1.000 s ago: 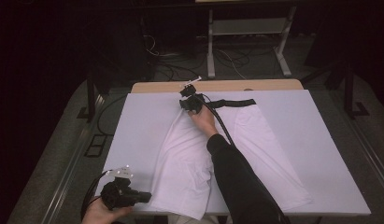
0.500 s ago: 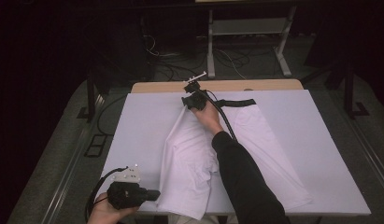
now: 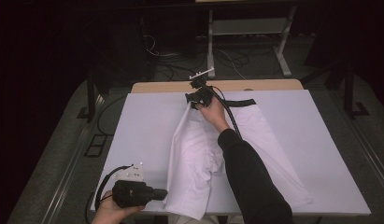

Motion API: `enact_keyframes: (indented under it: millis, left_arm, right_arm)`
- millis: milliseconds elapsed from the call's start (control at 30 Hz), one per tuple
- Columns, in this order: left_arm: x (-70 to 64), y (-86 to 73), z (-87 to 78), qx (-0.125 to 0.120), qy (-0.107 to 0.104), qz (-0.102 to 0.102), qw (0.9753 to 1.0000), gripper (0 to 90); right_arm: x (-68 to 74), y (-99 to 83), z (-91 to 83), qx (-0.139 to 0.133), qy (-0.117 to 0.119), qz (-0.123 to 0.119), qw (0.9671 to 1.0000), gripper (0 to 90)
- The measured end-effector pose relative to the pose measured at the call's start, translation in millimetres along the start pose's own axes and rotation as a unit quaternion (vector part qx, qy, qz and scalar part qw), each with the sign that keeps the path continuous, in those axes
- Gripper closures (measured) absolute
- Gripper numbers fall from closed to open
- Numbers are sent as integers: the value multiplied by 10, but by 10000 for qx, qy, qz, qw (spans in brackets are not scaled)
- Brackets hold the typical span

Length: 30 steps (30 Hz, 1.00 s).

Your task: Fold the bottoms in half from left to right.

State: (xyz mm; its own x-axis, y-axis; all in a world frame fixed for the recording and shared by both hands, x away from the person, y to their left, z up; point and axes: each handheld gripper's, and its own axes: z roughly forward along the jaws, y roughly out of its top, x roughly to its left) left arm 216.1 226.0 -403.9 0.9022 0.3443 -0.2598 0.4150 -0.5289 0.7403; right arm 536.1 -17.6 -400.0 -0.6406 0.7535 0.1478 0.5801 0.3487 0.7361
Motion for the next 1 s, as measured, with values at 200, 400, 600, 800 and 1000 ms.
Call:
enact_keyframes:
  millis: [200, 400, 600, 800, 1000]
  left_arm:
    - [-38, 107, 68, -100, -191, 112, 9997, 876]
    - [-96, 203, 159, -148, -371, 248, 9989, 876]
    - [-127, 275, 248, -144, -524, 321, 9980, 876]
    - [-164, 358, 337, -177, -675, 388, 9968, 875]
    - [-199, 461, 468, -145, -869, 481, 9949, 876]
  right_arm:
    - [-38, -8, -84, -58, 62, -2, 10000, 848]
    - [-111, -18, -214, -131, 98, 30, 9999, 848]
    - [-224, -30, -364, -234, 121, 118, 9996, 848]
    - [-333, -60, -481, -288, 94, 173, 9994, 848]
    - [-421, -107, -563, -310, 83, 221, 9992, 848]
